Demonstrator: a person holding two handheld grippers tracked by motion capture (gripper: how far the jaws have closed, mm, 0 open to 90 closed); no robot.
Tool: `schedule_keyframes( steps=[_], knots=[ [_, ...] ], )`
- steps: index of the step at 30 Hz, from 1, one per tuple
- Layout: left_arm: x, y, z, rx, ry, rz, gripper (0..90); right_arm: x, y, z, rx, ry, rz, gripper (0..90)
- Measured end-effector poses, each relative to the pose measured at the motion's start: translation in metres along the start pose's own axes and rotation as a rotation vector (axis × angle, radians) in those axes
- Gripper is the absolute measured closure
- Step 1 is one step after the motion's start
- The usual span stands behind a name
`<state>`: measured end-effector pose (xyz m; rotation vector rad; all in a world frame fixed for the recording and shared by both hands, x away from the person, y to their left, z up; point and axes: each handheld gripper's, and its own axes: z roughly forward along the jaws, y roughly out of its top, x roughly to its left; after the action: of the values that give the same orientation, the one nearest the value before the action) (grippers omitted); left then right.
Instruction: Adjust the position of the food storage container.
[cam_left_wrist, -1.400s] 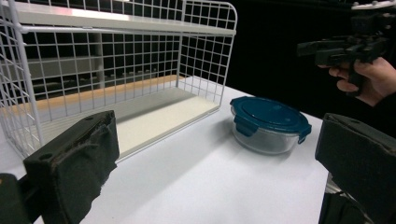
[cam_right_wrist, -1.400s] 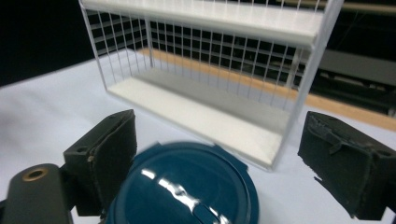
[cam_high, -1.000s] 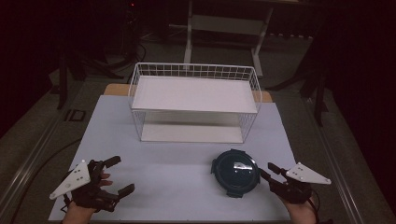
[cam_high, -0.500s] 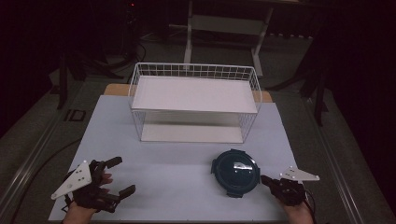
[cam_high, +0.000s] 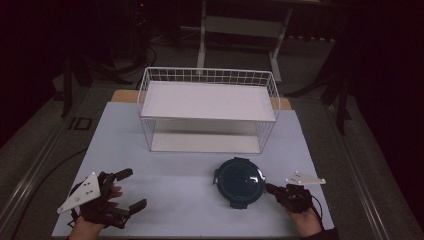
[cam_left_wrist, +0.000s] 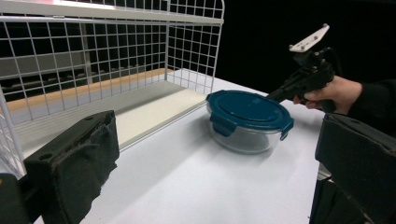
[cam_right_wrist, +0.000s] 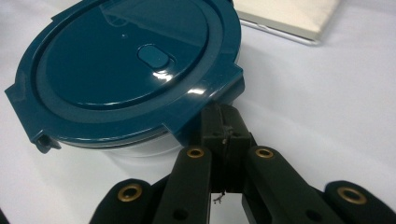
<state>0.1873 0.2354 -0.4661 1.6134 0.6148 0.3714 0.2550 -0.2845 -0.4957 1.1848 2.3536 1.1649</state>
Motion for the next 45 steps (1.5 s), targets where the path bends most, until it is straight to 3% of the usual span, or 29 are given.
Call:
schedule_keyframes(
  steps=[6,8,13,17,19,29,34,45],
  knots=[
    [0.001,-0.001,0.001,0.005,-0.002,-0.002,0.0,0.009,0.010,0.015,-0.002,0.032,-0.015,90.0],
    [0.001,-0.001,0.000,0.004,0.000,-0.002,0.0,0.006,0.009,0.015,-0.015,0.045,0.012,90.0],
    [0.000,-0.001,0.001,0.006,-0.002,0.000,0.0,0.007,0.007,0.008,-0.029,0.036,-0.005,90.0],
    [-0.001,-0.001,0.002,0.013,-0.009,0.006,0.0,0.010,0.007,0.013,-0.005,0.040,-0.021,90.0],
    [-0.001,-0.002,0.002,0.013,-0.010,0.005,0.0,0.008,0.008,0.014,-0.010,0.054,0.003,90.0],
    [-0.002,-0.002,0.005,0.023,-0.015,0.005,0.0,0.014,0.015,0.023,-0.005,0.063,-0.016,90.0],
    [-0.001,-0.003,0.005,0.027,-0.022,0.001,0.0,0.024,0.026,0.037,0.006,0.085,-0.054,90.0],
    [-0.001,-0.003,0.006,0.033,-0.031,-0.001,0.0,0.028,0.040,0.058,0.004,0.139,-0.053,90.0]
  ],
)
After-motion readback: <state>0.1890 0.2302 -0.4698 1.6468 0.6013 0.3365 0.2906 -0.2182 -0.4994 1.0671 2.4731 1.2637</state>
